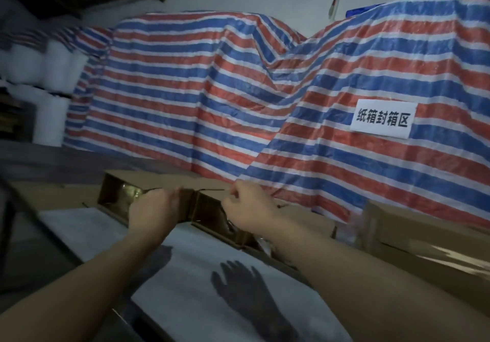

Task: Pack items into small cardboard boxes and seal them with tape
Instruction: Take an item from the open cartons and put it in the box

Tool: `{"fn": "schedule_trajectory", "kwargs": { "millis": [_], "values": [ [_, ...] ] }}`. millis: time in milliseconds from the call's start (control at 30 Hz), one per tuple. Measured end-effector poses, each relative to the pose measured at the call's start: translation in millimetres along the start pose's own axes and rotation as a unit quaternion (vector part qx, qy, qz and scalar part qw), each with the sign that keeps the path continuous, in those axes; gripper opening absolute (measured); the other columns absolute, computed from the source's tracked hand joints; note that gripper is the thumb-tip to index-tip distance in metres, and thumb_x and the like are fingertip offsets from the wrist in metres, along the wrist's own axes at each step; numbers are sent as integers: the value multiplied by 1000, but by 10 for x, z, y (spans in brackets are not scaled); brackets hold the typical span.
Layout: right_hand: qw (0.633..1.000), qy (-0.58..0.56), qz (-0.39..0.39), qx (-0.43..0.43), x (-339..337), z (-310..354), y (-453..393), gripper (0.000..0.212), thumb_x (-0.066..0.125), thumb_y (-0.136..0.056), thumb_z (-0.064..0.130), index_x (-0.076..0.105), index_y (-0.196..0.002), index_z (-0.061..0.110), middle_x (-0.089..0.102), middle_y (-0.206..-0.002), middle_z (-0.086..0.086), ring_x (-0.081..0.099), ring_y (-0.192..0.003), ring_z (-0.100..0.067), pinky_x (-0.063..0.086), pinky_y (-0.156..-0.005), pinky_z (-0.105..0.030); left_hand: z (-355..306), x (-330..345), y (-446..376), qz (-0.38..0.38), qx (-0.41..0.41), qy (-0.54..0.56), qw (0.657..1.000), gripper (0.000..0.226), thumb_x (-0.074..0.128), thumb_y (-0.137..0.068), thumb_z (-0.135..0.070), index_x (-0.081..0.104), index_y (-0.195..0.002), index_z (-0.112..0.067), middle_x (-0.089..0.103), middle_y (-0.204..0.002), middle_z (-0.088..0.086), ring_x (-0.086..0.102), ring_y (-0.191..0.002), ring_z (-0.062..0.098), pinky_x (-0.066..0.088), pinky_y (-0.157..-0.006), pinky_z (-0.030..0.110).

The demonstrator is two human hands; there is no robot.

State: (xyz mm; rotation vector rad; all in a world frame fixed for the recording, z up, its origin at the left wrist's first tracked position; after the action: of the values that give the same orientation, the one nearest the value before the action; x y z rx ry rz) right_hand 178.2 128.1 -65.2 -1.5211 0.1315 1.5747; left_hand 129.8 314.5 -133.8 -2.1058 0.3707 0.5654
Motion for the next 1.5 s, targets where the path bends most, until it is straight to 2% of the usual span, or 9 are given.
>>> {"fn": "schedule_trajectory", "kwargs": {
  "millis": [200,400,500,633,867,967,1067,1300,1500],
  "values": [
    [998,-56,27,-21,762,464,-722,63,52,-88,61,45,-138,22,52,-131,0,53,-116,-23,50,-97,-44,627,51,-72,-128,-167,130,969,16,49,-98,-14,55,-106,-2,55,-108,17,55,-96,34,49,-85,53],
    [997,-45,59,-36,1490,838,-1089,76,58,-80,65,44,-141,23,46,-143,-6,45,-130,-31,40,-104,-45,994,164,-77,-137,-312,163,926,27,43,-98,-21,55,-113,-1,56,-117,22,55,-104,39,43,-90,50],
    [999,-15,25,-32,1695,863,-1128,61,58,-86,57,51,-135,22,48,-143,-8,43,-132,-31,34,-110,-50,1025,157,-66,-133,-337,186,913,30,39,-101,-33,55,-99,-9,60,-105,15,58,-95,34,45,-87,46],
    [999,8,-49,-19,1692,932,-1123,37,55,-97,42,59,-125,18,53,-135,-7,44,-131,-28,33,-113,-53,1016,177,-55,-106,-332,219,911,44,29,-104,-43,47,-72,-19,59,-79,6,59,-76,28,52,-80,46],
    [997,8,-63,-47,1446,931,-928,24,45,-101,25,64,-106,11,64,-110,-9,58,-105,-27,47,-94,-43,880,56,-35,-102,-288,236,922,16,46,-98,-22,57,-94,-12,62,-99,9,60,-92,30,50,-86,51],
    [995,-47,-76,-45,1212,868,-806,20,46,-100,27,64,-99,18,65,-93,-1,61,-84,-18,53,-74,-37,732,-172,-3,-127,-237,240,933,45,36,-103,-39,58,-75,-12,62,-78,8,60,-75,25,52,-75,47],
    [995,-82,-55,-19,919,824,-739,21,47,-99,29,57,-81,25,59,-78,4,54,-69,-9,39,-54,-27,629,-468,-3,-125,-197,197,952,48,36,-104,-37,56,-68,-12,59,-67,8,58,-68,24,52,-72,46],
    [979,-194,-18,63,186,462,-267,21,52,-98,26,57,-78,22,53,-71,2,54,-63,-11,41,-56,-24,176,-1199,19,-64,-141,287,945,18,58,-97,-32,64,-87,-19,65,-83,1,62,-81,18,55,-80,45],
    [971,-181,-44,149,-531,13,410,14,52,-93,32,58,-84,24,57,-73,2,59,-67,-13,47,-58,-24,-746,-1624,276,15,-32,254,966,47,41,-101,-47,61,-79,-11,64,-77,9,63,-73,21,53,-74,41]
  ]
}}
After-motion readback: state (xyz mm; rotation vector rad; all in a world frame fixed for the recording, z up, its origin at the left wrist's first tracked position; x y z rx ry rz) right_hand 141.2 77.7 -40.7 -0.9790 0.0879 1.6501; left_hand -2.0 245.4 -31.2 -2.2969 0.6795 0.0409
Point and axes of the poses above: each hand's wrist, its own y-axis away from the middle knuckle, its own x-axis out of the palm, z = x × y, the point moved 6 cm from there along -y, towards the middle knuckle
